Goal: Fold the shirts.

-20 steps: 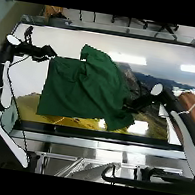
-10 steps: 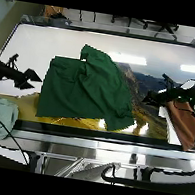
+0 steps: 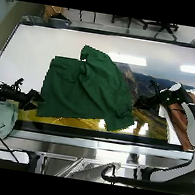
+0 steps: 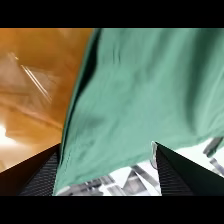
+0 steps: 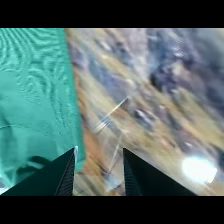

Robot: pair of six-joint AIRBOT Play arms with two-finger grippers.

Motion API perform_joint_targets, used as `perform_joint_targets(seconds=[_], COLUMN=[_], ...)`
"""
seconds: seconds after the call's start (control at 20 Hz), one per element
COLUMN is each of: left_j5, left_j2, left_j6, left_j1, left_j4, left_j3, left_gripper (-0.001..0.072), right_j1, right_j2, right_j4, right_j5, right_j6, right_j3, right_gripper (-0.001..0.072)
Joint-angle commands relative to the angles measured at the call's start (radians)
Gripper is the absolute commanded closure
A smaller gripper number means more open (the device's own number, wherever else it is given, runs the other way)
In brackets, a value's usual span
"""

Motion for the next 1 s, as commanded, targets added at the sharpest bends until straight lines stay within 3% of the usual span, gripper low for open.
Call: perform_joint_targets(seconds=[0.0, 0.1, 0.15, 0.2, 0.25, 0.35, 0.6, 0.65, 0.7, 0.8, 0.95], left_j5=[0.041, 0.04, 0.039, 0.037, 0.041, 0.042, 0.046, 0.05, 0.054, 0.046, -0.034], left_j2=[-0.003, -0.013, -0.021, -0.028, -0.029, -0.029, -0.029, -0.029, -0.029, -0.029, 0.015], left_j6=[0.026, 0.047, 0.046, 0.045, 0.042, 0.042, 0.023, 0.022, 0.017, 0.017, 0.053], left_j1=[-0.028, -0.058, -0.069, -0.079, -0.089, -0.106, -0.129, -0.129, -0.129, -0.129, -0.129], left_j4=[0.02, 0.022, 0.022, 0.021, 0.021, 0.022, 0.019, 0.018, 0.018, -0.031, -0.18], left_j3=[-0.09, -0.092, -0.077, -0.056, -0.037, 0.01, 0.116, 0.126, 0.135, 0.164, 0.26], left_gripper=[0.0063, 0.0425, 0.0559, 0.0609, 0.0609, 0.0691, 0.0691, 0.0691, 0.0691, 0.0692, 0.0692], right_j1=[0.026, 0.041, 0.05, 0.055, 0.055, 0.055, 0.072, 0.075, 0.077, 0.075, 0.056], right_j2=[-0.031, -0.033, -0.033, -0.033, -0.033, -0.032, -0.035, -0.039, -0.04, -0.04, 0.007], right_j4=[-0.009, -0.008, -0.005, -0.004, -0.002, -0.001, 0.118, 0.122, 0.124, 0.175, 0.264], right_j5=[-0.01, -0.008, -0.005, 0.001, 0.01, 0.017, -0.002, -0.007, -0.011, -0.008, 0.023], right_j6=[-0.014, -0.017, -0.018, -0.019, -0.024, -0.024, -0.069, -0.071, -0.087, -0.121, -0.13], right_j3=[-0.002, -0.002, -0.002, -0.002, -0.002, -0.002, -0.002, -0.002, -0.001, 0.002, 0.073], right_gripper=[0.0369, 0.0369, 0.037, 0.0369, 0.037, 0.037, 0.0382, 0.0539, 0.0634, 0.0696, 0.0697])
